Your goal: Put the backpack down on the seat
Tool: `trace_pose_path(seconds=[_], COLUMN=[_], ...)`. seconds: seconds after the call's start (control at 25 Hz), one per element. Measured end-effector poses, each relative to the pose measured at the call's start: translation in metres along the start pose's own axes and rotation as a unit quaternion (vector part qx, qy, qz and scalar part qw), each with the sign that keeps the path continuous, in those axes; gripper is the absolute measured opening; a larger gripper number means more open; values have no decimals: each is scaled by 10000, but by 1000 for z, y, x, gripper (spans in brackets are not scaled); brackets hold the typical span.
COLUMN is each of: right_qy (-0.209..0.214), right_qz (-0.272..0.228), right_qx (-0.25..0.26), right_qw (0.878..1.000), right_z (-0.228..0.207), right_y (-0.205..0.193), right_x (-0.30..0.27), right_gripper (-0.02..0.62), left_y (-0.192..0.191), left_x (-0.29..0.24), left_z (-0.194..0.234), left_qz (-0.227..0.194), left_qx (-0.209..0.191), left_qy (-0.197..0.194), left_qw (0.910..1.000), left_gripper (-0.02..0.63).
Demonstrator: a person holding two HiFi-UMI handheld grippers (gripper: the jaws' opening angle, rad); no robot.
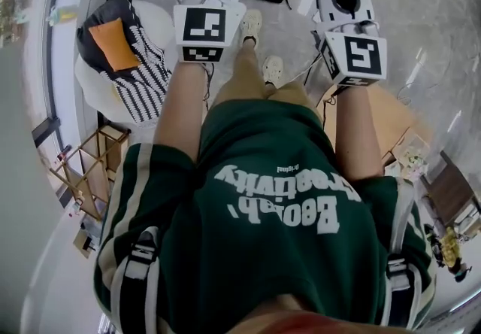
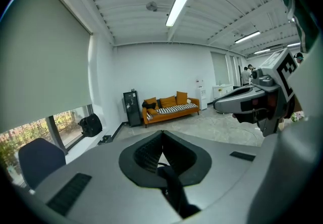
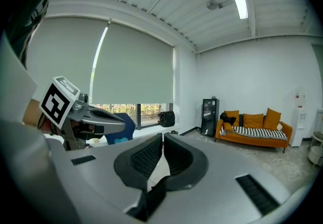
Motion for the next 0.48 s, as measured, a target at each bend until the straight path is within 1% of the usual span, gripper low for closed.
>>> trace_pose_path(seconds=[0.12, 0.24, 0.48], right_qy=[17, -56, -209], right_qz=[-80, -68, 322], right_qx=[-64, -61, -46], right_qw=[9999, 9999, 9993], right_z=[-8, -16, -35], right_y=[-6, -16, -57], right_x=[-54, -106, -208], right_gripper=[37, 37, 37], left_y=[-8, -23, -78], left_x=[-48, -93, -180], left_z=[34, 69, 130], left_qz=[-47, -61, 193], left_qx=[-73, -171, -89], left_qy=[-183, -427, -898], left_qw=[9998, 9989, 9957], left_gripper=[18, 18, 18])
Point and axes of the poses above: the fingertips, and each gripper's own axes: x backward along the fingers, z to its left, y out of its top, the point moved 3 cm from there along x, backward along the fingers, and after that the axes turned 5 degrees about -y, right-handed, at the moved point
